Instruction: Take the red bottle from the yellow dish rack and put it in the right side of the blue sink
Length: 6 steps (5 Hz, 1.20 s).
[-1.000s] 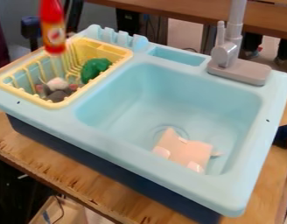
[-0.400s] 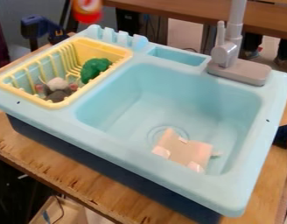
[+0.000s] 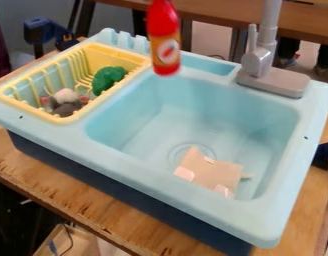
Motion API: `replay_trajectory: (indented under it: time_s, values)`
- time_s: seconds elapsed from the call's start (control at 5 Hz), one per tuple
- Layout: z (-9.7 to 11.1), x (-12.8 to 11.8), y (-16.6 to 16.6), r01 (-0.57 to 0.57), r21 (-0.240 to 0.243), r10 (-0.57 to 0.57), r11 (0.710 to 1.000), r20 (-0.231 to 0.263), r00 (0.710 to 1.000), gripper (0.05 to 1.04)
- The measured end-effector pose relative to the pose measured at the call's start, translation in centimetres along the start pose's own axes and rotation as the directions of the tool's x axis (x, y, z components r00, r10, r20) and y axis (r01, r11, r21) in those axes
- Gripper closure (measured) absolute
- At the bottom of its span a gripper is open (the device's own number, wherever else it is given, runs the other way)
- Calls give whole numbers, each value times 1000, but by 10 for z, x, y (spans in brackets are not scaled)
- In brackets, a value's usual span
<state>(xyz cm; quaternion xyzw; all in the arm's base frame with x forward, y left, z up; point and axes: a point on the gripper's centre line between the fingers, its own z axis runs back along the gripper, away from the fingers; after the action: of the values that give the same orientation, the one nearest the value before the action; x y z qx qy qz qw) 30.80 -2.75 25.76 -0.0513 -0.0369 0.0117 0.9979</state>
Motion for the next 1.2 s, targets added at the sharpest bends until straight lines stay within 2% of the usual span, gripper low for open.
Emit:
replay_trajectory:
  time_s: [0.2, 0.4, 0.6, 0.8, 1.0, 1.2]
  values:
    - [-30, 0, -7, 5, 0, -5, 1000, -73, 997, 750]
    - [-56, 4, -23, 31, -32, -35, 999, -118, 992, 750]
    - [-79, 7, -61, 153, -79, -162, 985, -127, 979, 750]
    - [-98, 10, -89, 246, -87, -256, 965, -136, 957, 750]
    - [-103, 25, -106, 299, -87, -308, 950, -119, 944, 750]
    - [-105, 30, -109, 289, -74, -295, 955, -113, 949, 750]
